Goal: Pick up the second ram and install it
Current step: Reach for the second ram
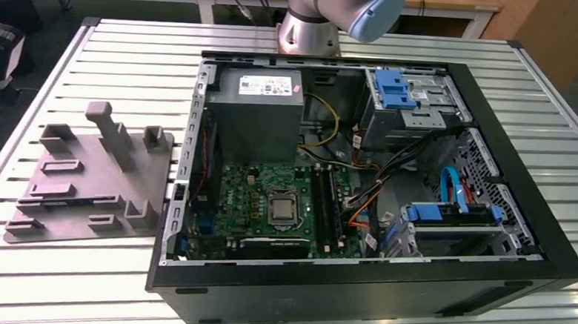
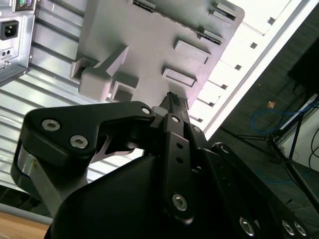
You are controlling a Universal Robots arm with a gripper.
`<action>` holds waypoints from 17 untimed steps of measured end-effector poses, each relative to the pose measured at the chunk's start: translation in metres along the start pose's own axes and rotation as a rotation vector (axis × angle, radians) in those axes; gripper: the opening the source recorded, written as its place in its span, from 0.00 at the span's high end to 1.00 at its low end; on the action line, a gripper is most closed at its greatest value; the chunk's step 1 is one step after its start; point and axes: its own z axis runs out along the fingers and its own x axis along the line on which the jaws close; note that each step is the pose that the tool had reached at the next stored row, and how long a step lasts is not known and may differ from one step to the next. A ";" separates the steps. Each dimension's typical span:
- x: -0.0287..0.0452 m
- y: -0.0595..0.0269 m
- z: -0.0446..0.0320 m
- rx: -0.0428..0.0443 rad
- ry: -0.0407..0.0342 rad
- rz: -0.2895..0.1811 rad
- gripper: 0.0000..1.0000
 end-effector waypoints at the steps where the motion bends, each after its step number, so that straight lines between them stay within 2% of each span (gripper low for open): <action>1: -0.0001 -0.0007 0.0015 -0.0001 -0.0002 0.000 0.89; 6: -0.0009 -0.0014 0.0091 0.0002 0.0010 0.000 0.89; 17: -0.0010 -0.0015 0.0109 0.0013 0.0010 0.000 0.89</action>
